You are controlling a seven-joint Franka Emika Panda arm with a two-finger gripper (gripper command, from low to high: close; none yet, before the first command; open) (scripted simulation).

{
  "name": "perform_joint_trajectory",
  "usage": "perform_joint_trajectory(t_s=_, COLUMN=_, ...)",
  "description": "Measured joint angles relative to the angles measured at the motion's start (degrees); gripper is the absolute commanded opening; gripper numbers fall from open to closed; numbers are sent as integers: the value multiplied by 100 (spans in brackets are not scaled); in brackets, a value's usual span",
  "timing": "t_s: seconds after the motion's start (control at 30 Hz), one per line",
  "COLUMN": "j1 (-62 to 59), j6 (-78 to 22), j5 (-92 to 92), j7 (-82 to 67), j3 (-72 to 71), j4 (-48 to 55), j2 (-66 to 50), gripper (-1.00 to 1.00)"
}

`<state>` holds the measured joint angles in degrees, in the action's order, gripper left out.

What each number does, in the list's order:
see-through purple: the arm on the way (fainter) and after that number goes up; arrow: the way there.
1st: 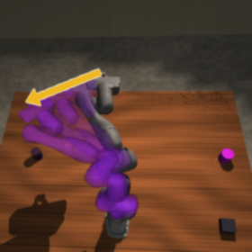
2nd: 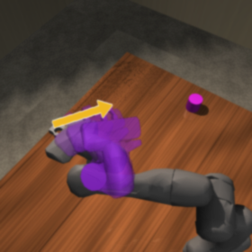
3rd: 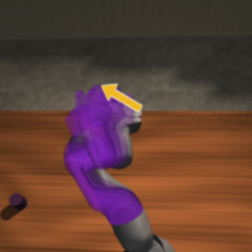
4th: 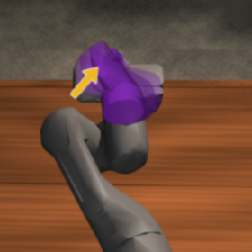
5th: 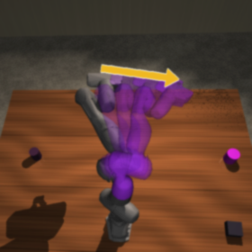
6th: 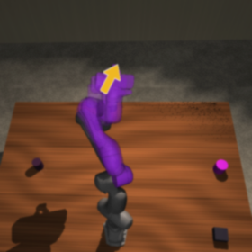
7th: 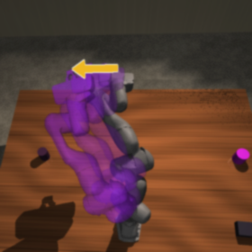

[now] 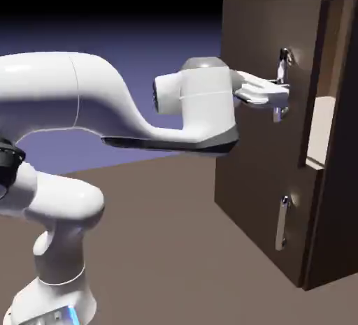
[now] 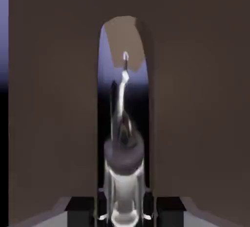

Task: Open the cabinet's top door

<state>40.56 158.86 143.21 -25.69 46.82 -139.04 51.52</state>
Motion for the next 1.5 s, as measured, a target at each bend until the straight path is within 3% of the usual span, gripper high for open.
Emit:
perform_joint_trajectory(t_s=0.4, j1=-2035, j6=-1352, j5=-2521, j7=-955, j3=-2465, j4=-1891, j2=1235, gripper=-100)
perform_joint_trajectory(t_s=0.8, j1=-2327, j6=-3122, j5=-5478, j7=-1858, j3=-4892, j4=-2768, j2=2463, gripper=-100)
perform_joint_trajectory(t_s=1.17, j1=-2132, j6=-5055, j5=-7753, j7=-2007, j3=-7175, j4=-2419, j2=2394, gripper=-100)
perform_joint_trajectory(t_s=1.5, j1=-2892, j6=-6967, j5=-9430, j7=-1843, j3=-9251, j4=-1038, j2=1512, gripper=-100)
